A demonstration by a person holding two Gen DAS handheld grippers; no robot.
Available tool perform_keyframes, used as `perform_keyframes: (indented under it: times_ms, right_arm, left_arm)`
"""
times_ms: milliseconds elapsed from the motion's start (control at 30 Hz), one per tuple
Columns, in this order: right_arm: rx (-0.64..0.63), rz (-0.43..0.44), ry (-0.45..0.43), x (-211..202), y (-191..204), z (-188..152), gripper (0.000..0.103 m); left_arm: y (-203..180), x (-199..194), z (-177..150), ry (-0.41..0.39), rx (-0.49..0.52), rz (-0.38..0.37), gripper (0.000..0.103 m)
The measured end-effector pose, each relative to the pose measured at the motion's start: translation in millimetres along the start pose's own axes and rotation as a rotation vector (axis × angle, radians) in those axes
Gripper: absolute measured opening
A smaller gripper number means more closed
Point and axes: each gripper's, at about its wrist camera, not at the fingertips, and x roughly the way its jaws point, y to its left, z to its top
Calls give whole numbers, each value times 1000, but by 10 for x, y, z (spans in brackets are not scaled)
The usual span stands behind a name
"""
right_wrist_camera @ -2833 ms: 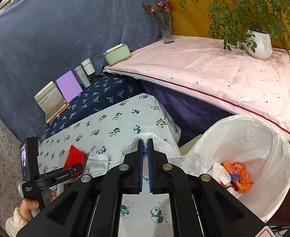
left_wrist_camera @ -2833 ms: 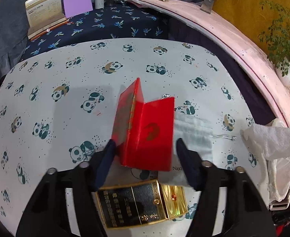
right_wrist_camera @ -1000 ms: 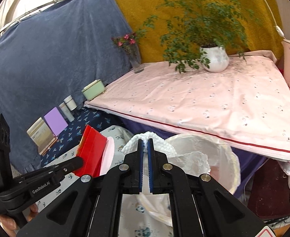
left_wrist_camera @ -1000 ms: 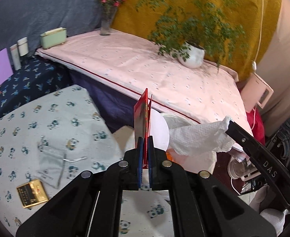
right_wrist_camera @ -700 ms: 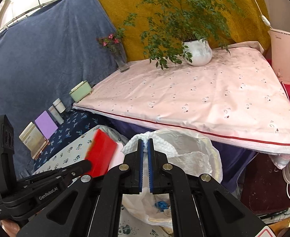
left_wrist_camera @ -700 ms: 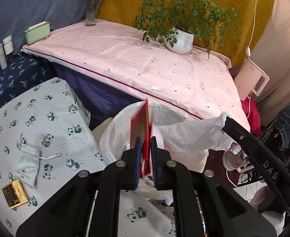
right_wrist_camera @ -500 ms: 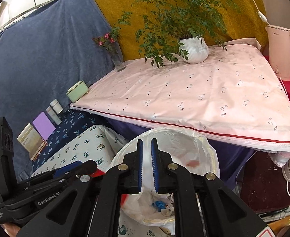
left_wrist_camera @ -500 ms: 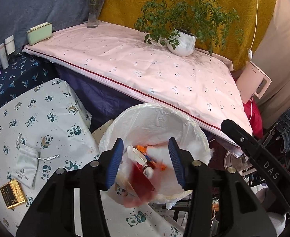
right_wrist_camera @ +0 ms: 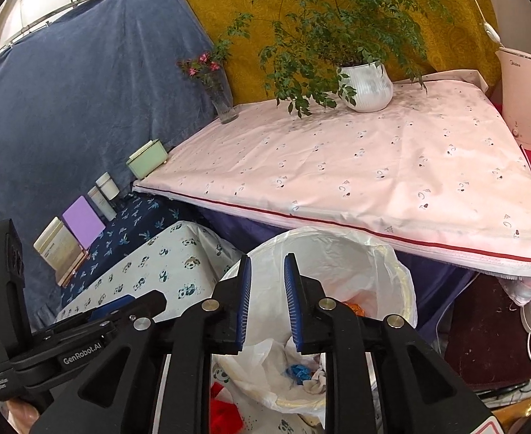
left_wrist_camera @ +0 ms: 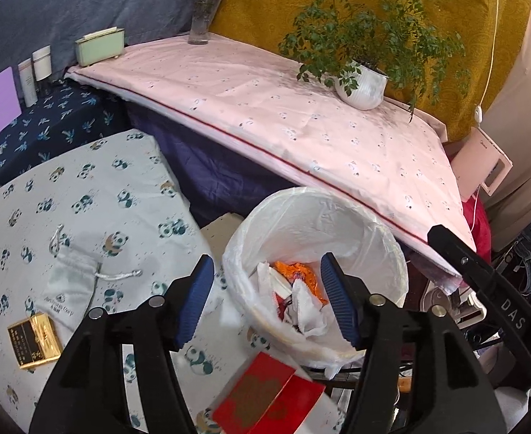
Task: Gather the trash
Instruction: 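Lower the red packet into the bin and open the left tool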
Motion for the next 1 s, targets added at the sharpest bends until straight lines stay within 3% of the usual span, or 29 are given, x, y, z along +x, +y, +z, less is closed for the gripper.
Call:
perform_keyframes:
  times_ms: [267, 433, 533, 600, 667, 733, 1000]
  right_arm:
    - [-22, -10, 44, -27, 32, -168, 19]
    - [-29, -10, 59, -86, 58, -256, 19]
    - [-32, -9, 65, -93, 63, -290, 19]
    - [-33, -7, 69, -95, 64, -308, 19]
    - [-34, -5, 71, -100, 73, -322, 19]
    - [-33, -5, 71, -104, 73, -328, 19]
    - [-17, -5, 55, -84, 6, -254, 19]
  left_arm:
    - [48, -143, -599, 80, 41, -18, 59]
    - [-28, 12, -915, 150, 101, 5, 57]
    - [-17, 128, -988, 177, 107, 17, 45]
    - [-6, 193, -1014, 193, 116, 23, 26]
    - [-1, 226, -1014, 203, 118, 25, 19]
    - [-18, 207, -999, 198, 129, 22, 4]
    - [-216, -42, -621, 106, 153, -24, 3]
